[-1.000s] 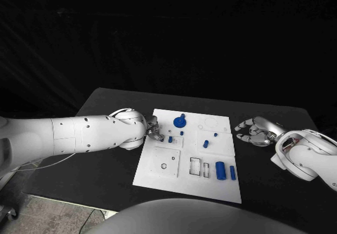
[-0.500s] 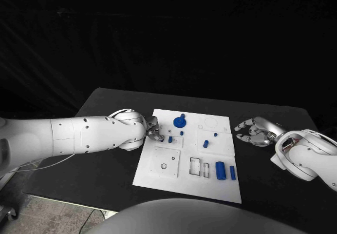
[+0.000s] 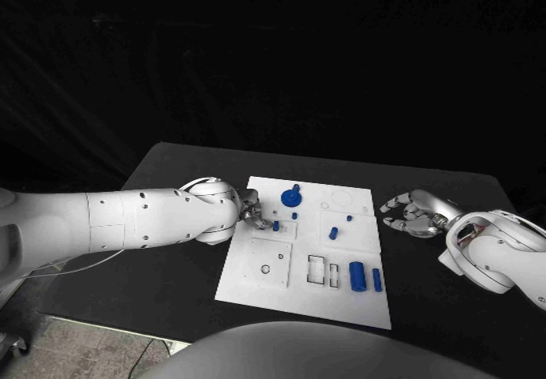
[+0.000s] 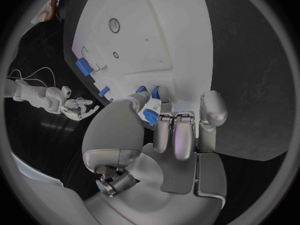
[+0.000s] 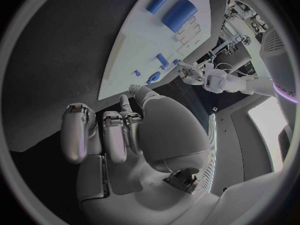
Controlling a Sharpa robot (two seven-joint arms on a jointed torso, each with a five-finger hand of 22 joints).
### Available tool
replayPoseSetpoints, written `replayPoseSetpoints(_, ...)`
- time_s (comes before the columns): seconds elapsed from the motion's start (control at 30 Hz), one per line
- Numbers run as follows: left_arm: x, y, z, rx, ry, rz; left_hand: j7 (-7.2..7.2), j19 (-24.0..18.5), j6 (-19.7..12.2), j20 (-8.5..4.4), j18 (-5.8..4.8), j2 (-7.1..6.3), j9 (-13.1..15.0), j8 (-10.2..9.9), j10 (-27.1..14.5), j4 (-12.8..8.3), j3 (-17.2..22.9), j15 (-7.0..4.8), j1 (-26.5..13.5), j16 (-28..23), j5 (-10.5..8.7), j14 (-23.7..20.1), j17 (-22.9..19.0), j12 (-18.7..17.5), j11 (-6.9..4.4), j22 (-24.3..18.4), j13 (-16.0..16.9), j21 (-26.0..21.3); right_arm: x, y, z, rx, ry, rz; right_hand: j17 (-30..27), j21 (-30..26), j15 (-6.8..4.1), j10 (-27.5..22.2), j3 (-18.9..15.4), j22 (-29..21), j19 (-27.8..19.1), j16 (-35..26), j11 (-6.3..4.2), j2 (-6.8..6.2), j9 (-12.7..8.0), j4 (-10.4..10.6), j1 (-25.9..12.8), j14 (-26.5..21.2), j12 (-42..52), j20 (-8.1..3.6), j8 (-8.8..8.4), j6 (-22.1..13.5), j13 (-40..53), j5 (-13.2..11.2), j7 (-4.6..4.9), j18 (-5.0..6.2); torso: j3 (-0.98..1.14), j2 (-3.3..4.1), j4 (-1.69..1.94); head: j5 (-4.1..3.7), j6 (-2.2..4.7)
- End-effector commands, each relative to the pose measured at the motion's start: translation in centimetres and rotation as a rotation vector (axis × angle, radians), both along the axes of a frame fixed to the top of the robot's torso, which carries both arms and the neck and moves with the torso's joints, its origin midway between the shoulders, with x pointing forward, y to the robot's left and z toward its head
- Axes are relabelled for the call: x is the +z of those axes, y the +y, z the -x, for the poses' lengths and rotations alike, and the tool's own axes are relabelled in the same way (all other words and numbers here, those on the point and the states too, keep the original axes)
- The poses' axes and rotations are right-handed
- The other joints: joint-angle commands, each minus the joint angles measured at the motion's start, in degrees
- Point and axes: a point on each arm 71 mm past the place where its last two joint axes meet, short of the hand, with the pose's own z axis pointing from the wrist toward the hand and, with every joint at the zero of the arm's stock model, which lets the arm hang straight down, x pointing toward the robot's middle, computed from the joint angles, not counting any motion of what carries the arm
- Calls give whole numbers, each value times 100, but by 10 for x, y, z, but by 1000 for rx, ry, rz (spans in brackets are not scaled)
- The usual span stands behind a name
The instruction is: Assemble the parts on the task board
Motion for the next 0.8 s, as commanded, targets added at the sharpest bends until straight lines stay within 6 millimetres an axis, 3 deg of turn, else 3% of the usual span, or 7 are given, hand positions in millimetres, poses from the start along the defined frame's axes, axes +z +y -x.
replayPoseSetpoints(0.03,-1,-2,0,-11,6,14,22,17,33,32,90,131,-15,-38,589,23,-314,57,-389,14,-397,602,1507,35,48,135,1509,-33,-1,0,1,6,11,8,1508,-30,53,602,32,1082,-38,19,40,8,-5,-12,53,599,22,-9,-18,34,1510,21,19,106,1,0,1,-15,1)
replayPoseSetpoints(0.1,-1,-2,0,-10,7,15,21,27,52,35,90,204,-14,-42,589,29,-522,56,-606,14,-566,602,1507,35,47,151,1509,-35,-1,0,1,6,11,8,1508,-30,53,602,32,1082,-38,19,40,8,-5,-12,53,599,22,-9,-18,34,1510,21,19,106,1,0,3,-20,1)
replayPoseSetpoints(0.17,-1,-2,-1,-7,8,14,16,35,85,32,90,281,-2,-31,589,33,-744,57,-807,14,-558,602,1507,35,42,168,1509,-38,-1,0,1,6,11,8,1508,-30,53,602,32,1082,-38,19,40,8,-5,-12,53,599,22,-9,-18,34,1510,21,19,106,1,-1,1,-20,1)
replayPoseSetpoints(0.33,-2,0,-2,5,11,5,-15,66,192,23,85,417,127,122,589,31,-1154,39,-1040,14,-757,602,1507,35,23,212,1509,-31,-1,0,1,5,12,8,1508,-30,53,602,32,1082,-38,19,40,8,-5,-12,53,599,22,-9,-18,34,1510,21,19,106,1,-1,0,-30,1)
replayPoseSetpoints(0.8,0,1,-6,24,-26,23,-52,140,178,-2,70,694,412,401,589,28,-1590,10,-996,14,-610,602,1507,35,-10,296,1509,3,-1,0,1,4,11,6,1508,-40,55,602,45,1078,-43,19,42,12,-8,-15,55,599,22,-8,-18,34,1510,25,21,108,-4,2,4,-30,1)
